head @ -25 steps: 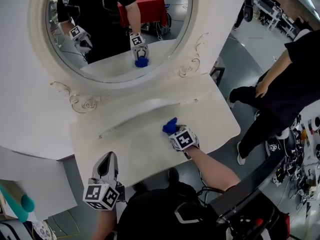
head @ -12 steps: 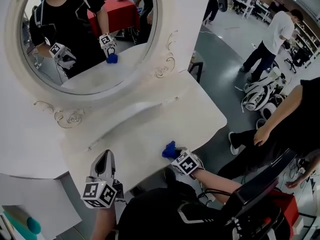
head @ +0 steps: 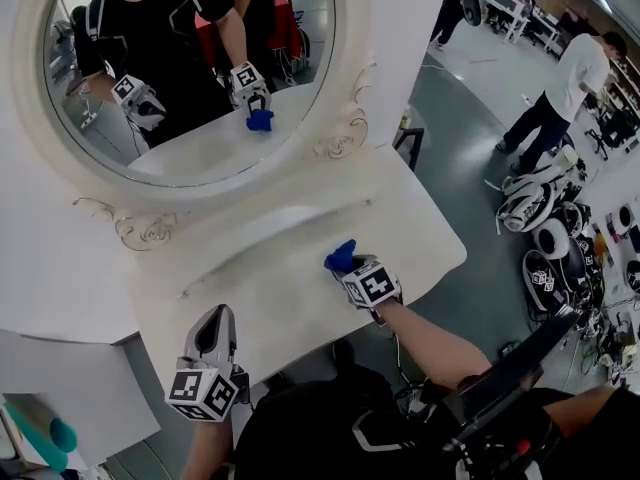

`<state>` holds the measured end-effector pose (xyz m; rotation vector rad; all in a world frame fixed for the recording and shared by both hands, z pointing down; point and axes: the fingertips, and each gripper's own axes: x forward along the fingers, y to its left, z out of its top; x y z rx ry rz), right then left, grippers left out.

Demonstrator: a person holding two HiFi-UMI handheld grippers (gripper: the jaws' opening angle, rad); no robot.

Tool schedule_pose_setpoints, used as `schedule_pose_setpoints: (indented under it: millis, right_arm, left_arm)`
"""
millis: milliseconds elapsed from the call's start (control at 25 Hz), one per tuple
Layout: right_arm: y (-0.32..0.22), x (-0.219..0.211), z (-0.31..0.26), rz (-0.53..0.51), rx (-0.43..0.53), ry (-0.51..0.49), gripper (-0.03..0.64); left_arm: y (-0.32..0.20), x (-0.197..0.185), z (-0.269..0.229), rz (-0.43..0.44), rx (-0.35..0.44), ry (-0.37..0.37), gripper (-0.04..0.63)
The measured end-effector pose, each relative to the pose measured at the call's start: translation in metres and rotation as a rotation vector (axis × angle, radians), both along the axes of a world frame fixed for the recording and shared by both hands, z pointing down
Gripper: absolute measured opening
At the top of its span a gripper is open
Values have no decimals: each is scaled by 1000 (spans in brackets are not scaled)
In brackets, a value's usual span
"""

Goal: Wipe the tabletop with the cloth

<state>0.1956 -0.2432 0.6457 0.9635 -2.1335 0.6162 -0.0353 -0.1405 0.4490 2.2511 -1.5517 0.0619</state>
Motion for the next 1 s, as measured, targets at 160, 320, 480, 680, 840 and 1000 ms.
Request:
schedule_pose_setpoints:
  millis: [160,320,480,680,840,1000]
  right_arm:
    - [-77,-9,14,21,26,44,129]
    - [-103,-13,27,45,30,64,130]
    - [-90,-12,25,6,54,96,130]
    - [-42,8,27,2,44,94,129]
    - [7,30,23,10,47,97,129]
    - [49,44,24,7,28,89,129]
  left_arm:
    - [3,-3,7,-26,-18,-18,8]
    - [4,-9,9,-56,-29,-22,8]
    - [3,-9,7,-50,-25,-20,8]
    - [-5,4,6,4,-14,-3,8]
    - [-12,20,-1,67,4,1,8]
    - [-15,35,-1,121,12,2,8]
